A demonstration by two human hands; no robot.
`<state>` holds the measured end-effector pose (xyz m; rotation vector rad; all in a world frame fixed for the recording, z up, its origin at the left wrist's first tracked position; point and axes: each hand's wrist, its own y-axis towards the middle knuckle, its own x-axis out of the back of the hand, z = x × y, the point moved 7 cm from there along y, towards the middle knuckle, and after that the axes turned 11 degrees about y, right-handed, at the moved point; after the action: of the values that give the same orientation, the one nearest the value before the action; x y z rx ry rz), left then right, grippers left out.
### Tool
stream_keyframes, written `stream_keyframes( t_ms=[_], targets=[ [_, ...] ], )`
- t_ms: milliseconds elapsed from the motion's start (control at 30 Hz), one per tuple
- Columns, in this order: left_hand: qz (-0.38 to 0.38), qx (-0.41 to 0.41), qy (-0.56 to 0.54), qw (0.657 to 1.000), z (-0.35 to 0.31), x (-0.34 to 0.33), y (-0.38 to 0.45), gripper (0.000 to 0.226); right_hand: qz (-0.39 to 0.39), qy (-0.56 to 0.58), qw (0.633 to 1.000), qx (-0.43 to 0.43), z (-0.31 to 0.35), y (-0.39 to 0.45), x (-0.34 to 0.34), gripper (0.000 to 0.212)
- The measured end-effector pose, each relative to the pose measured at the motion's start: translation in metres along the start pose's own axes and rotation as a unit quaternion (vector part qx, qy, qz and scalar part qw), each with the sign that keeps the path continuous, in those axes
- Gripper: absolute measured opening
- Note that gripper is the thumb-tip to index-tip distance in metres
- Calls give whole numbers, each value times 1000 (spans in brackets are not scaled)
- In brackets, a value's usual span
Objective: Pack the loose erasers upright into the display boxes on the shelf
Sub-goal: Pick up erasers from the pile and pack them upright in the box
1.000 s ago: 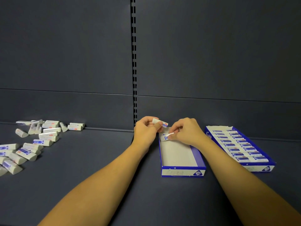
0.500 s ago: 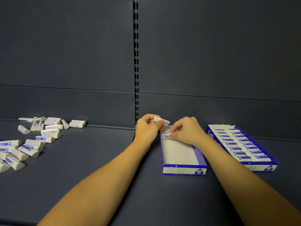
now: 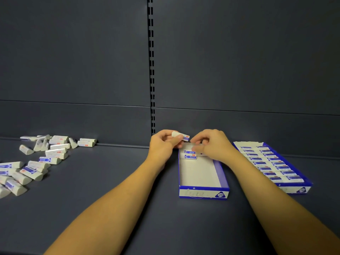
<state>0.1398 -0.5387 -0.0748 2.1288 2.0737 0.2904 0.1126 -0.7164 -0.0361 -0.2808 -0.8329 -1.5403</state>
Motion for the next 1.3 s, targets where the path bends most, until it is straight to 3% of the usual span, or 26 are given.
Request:
stream_keyframes(
  t_ms=[133, 600, 833, 1033, 1167, 1300],
  targets=[
    [6, -11, -26, 1000, -5, 5, 2, 19, -64, 116, 991, -2, -4, -2, 25, 25],
    [103, -1, -67, 992, -16, -13, -1, 16, -103, 167, 979, -49, -28, -7, 45, 16],
    [106, -50, 132, 984, -34, -22, 8, 13, -144, 184, 966, -108, -41, -9, 50, 12],
    [131, -103, 363, 917, -33, -48, 8, 6, -170, 202, 954, -139, -52, -10, 52, 7],
    [157, -150, 431, 876, -33, -68, 4, 9, -188, 205, 948, -158, -58, -10, 54, 8],
    [131, -211, 442, 862, -37, -75, 3, 11, -199, 205, 944, -162, -61, -9, 55, 8]
  ],
)
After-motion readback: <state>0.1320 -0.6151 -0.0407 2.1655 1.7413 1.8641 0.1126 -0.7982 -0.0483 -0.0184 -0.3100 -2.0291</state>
